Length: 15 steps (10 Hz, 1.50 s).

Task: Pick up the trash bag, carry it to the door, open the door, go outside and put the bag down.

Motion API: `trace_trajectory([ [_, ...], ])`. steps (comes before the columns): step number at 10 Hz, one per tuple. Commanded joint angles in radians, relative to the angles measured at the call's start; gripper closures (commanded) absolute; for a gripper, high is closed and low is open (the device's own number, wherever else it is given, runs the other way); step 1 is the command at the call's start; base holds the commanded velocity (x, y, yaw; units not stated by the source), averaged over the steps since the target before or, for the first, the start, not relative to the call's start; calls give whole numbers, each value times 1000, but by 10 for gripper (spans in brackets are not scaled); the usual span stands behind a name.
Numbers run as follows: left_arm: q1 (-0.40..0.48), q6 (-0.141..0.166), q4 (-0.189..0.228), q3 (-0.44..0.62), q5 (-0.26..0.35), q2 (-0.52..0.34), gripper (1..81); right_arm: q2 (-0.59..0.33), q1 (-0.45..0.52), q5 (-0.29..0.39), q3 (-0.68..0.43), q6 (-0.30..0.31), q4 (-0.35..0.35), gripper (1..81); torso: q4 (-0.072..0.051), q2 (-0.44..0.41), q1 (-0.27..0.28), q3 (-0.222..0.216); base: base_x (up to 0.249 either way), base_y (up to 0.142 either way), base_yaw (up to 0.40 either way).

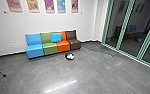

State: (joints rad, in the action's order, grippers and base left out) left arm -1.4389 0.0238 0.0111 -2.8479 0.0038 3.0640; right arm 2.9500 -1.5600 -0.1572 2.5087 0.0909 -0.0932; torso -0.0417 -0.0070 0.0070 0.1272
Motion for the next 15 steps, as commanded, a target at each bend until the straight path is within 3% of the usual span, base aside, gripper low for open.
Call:
trace_trajectory([
  [1, 42, -5, 7, -2, 58, 0, 10, 5, 14, 61, -10, -19, -36, 10, 0, 0, 0, 0, 171, 0, 0],
  [11, 41, -5, 7, -2, 58, 1, 10, 5, 14, 61, -5, -19, -37, 10, 0, 0, 0, 0, 167, 56, 0],
  [15, 41, -5, 6, -4, 58, 3, 10, 5, 14, 61, -4, -19, -31, 10, 0, 0, 0, 0, 188, 0, 0],
])
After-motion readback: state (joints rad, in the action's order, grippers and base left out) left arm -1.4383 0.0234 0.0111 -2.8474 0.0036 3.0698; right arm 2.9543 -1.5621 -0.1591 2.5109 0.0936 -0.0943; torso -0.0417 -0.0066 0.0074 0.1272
